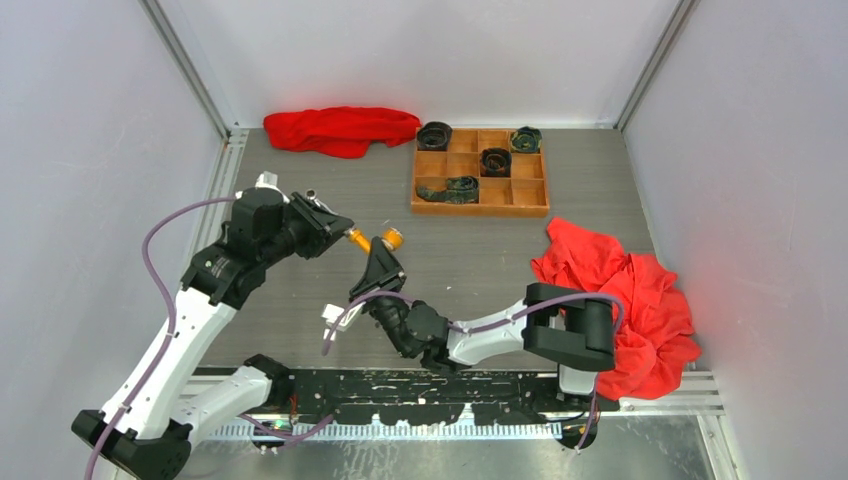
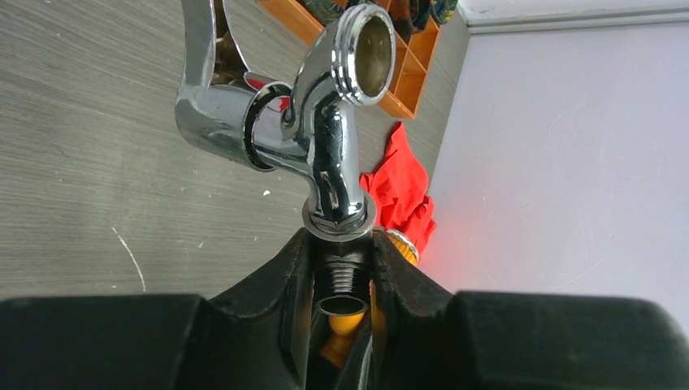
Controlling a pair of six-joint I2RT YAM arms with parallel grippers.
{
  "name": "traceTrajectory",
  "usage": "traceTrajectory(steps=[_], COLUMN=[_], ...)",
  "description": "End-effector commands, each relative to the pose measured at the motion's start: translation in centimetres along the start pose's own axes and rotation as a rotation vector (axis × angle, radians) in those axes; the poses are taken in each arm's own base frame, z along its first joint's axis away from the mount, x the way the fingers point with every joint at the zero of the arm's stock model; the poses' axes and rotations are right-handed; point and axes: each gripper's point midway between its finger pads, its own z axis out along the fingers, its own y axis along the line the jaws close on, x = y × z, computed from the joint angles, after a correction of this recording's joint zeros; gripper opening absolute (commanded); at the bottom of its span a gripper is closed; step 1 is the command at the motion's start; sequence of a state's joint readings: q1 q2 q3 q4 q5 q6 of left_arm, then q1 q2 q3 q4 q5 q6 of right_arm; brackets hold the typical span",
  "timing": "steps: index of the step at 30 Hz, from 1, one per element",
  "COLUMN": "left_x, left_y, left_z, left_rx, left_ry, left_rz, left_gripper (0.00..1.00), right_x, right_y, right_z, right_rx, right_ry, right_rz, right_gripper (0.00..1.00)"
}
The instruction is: Install the water faucets
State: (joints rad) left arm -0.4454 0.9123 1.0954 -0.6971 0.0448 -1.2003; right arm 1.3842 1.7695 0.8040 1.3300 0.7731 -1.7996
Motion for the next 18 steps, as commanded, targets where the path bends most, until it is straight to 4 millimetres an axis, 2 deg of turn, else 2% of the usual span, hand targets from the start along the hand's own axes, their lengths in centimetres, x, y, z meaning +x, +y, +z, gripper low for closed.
traceTrajectory(steps=[1,4,5,6,8,13,18], left_x=[-0.6,-0.5,-0.4,-0.3,-0.3,-0.2,-0.2], left_y=[-2.9,-3.1,-3.2,-3.3,-3.5,-4.0,-3.8], left_z=[-1.1,-1.0,-0.9,-0.9,-0.8,-0.6,-0.6], left_rx=[0.131,0.149,0.153,0.161,0.175,0.21,0.208], left_ry=[-0.028,-0.024,-0.018,-0.014,-0.01,-0.007,-0.015], left_rz=[0.014,0.016,0.017,0.017,0.014,0.002,0.003], left_gripper=[0.0,0.0,0.0,0.0,0.0,0.0,0.0], right_x=[-0.4,-2.9,-3.9,-5.1,-6.7,-8.2,-7.6], right_y=[-2.9,-3.3,-4.2,-4.0,-4.4,-5.5,-6.0], right_z=[-0.1,-0.9,-1.1,-1.4,-1.9,-2.3,-1.3], right_rx=[0.031,-0.094,-0.154,-0.242,-0.36,-0.522,-0.654], right_ry=[0.021,-0.055,-0.102,-0.137,-0.219,-0.308,-0.326], right_rz=[0.34,0.633,0.768,0.935,1.131,1.481,1.827], right_gripper=[0.01,0.01,0.01,0.01,0.01,0.01,0.01])
